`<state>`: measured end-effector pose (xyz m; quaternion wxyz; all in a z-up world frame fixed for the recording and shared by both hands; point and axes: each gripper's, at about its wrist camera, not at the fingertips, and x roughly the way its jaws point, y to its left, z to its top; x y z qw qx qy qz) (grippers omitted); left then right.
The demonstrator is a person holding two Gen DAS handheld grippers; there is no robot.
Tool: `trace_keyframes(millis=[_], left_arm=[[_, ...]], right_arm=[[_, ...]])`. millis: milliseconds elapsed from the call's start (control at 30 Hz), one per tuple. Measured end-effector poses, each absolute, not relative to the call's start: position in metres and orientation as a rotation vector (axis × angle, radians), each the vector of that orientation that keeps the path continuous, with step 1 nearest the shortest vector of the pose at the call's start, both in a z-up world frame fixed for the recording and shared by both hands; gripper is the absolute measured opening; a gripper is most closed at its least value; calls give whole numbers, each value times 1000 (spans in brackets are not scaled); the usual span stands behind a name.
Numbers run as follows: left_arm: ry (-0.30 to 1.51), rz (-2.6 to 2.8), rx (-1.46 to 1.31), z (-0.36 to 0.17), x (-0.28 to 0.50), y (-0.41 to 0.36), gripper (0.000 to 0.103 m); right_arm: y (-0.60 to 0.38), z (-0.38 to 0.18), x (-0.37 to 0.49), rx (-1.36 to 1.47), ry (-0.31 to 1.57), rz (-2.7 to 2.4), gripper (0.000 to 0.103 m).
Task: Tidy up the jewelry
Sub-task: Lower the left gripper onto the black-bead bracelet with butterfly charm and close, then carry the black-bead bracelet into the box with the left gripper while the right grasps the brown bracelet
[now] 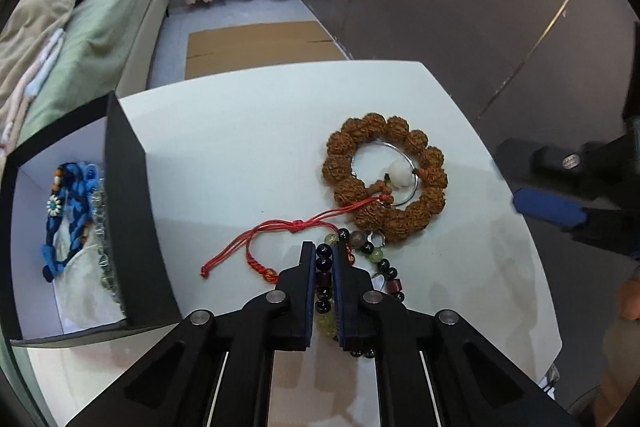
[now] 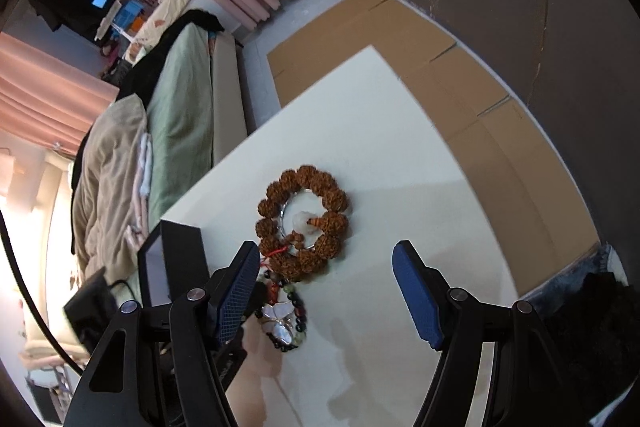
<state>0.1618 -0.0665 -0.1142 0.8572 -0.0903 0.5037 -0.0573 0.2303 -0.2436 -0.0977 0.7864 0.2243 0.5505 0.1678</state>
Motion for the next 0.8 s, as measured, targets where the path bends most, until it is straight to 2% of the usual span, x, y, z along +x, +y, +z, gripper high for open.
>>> trace_keyframes(millis=[100,367,533,567,800], left_arm=[[1019,-135,-215,-103,157,-60,8],[929,-145,-264,-73,145,-44,8],[897,-140,-286,-61,140,-31,8],[891,-138,-287,-59,137,-29,8],[857,-133,-311,-46,120,-18,8]], right_arm=[[-234,-104,233,461,1193,363,67],[-209,-124,244,418,1238,352,37],[-204,-128,246,387,1221,298,27],[-204,-128,245,378,1215,292,23],[-214,-123,240,404,1179,250,20]])
